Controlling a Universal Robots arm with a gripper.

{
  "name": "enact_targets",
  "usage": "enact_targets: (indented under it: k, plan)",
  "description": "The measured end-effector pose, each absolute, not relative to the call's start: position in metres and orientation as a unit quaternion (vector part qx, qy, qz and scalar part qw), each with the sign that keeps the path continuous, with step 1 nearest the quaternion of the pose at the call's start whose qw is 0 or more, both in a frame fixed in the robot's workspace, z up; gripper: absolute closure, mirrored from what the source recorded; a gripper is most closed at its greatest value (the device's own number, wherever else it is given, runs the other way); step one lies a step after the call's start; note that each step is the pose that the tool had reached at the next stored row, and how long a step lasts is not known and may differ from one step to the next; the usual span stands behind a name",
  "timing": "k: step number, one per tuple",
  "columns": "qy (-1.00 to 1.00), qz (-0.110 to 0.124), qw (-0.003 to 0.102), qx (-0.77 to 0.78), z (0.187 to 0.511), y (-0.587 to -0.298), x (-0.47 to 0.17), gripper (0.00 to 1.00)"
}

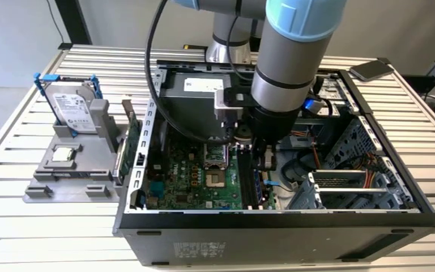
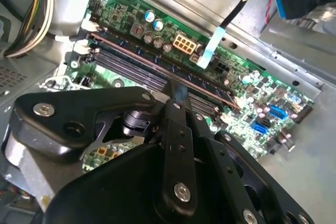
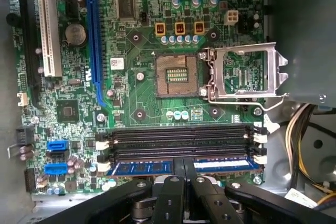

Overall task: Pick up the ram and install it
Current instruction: 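Press down the ram until it locks into place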

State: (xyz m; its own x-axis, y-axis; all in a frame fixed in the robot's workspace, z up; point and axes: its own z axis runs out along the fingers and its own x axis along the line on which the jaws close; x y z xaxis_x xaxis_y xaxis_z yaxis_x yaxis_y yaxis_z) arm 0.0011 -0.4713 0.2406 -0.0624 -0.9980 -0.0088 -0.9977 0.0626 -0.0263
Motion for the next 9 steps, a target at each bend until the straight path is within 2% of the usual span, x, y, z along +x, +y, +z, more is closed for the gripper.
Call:
enact_targets:
  k: [9]
  plan:
    - [0.724, -0.007, 0.013, -0.69, 0.2332, -0.4713, 0.0082, 1.0]
